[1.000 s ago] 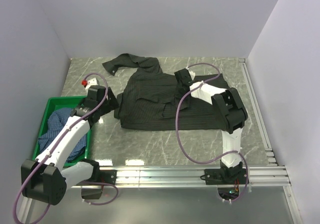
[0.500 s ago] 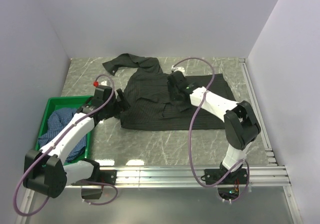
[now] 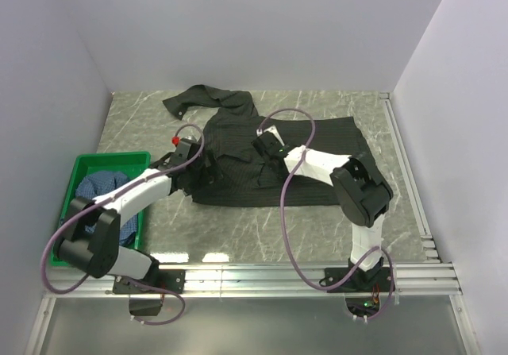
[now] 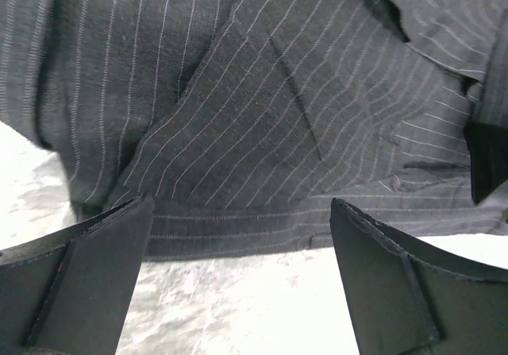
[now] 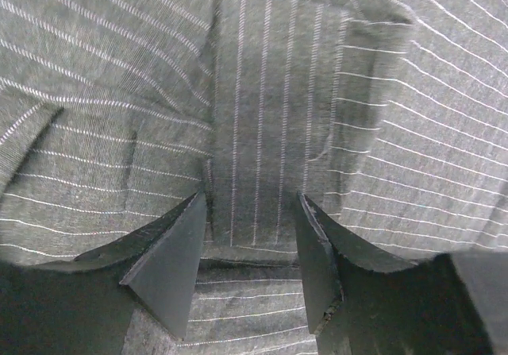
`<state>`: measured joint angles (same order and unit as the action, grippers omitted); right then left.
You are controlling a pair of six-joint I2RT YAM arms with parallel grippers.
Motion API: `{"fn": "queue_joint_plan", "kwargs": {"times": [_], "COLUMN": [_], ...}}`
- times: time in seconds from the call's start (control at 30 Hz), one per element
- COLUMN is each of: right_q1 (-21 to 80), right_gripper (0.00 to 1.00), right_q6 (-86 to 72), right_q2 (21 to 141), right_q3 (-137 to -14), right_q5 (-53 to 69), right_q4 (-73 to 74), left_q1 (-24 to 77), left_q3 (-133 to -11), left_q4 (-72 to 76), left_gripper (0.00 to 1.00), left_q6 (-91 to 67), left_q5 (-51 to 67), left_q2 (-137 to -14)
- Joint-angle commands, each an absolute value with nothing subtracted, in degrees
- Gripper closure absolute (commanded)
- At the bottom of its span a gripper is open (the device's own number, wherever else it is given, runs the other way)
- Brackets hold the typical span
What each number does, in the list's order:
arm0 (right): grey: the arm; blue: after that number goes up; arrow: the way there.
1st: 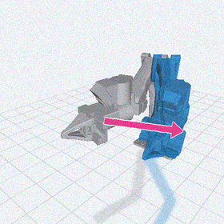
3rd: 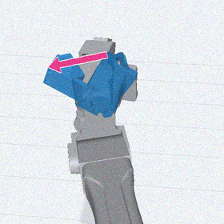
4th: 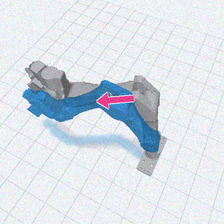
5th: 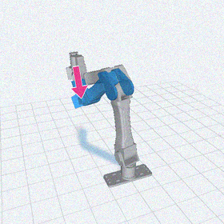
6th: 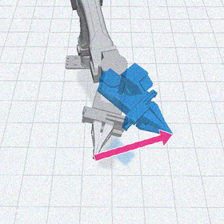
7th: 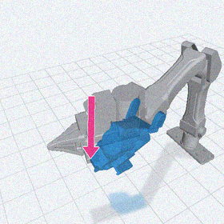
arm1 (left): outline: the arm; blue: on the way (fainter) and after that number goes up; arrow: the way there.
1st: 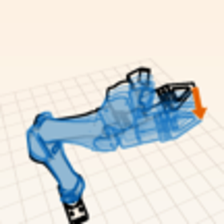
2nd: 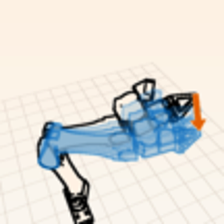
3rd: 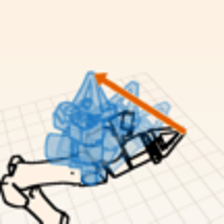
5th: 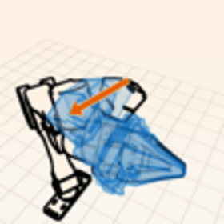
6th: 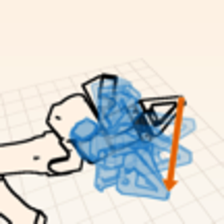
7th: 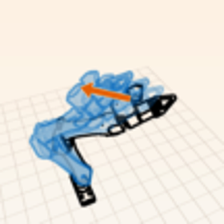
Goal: Fold and stack the long sleeve shirts
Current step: Fold the shirt
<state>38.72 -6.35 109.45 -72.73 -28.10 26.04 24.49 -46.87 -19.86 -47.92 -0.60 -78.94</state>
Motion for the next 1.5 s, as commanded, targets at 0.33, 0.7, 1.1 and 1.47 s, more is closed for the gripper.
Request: {"fn": "queue_joint_plan", "kwargs": {"times": [0.33, 0.7, 1.1, 1.47], "right_q1": [42.3, 42.2, 39.5, 35.1], "right_gripper": [0.46, 0.63, 0.8, 0.64], "right_q6": [-1.1, -0.5, -3.2, -11.2], "right_q2": [113.5, 114.1, 114.7, 113.8], "right_q3": [-73.9, -74.2, -75.8, -75.0], "right_q5": [-36.7, -41.9, -43.4, -41.8], "right_q4": [27.7, 27.2, 27.5, 30.0], "left_q1": [25.0, 25.0, 24.9, 25.0], "left_q3": [-44.0, -42.5, -41.8, -41.7], "left_q4": [-14.6, -16.6, -17.1, -17.0], "left_gripper": [0.01, 0.01, 0.01, 0.01], "left_q6": [-51.6, -52.0, -51.9, -51.8], "left_q5": [-3.2, -5.6, -6.3, -6.0], "left_q2": [-86.0, -86.1, -84.6, -84.1]}}
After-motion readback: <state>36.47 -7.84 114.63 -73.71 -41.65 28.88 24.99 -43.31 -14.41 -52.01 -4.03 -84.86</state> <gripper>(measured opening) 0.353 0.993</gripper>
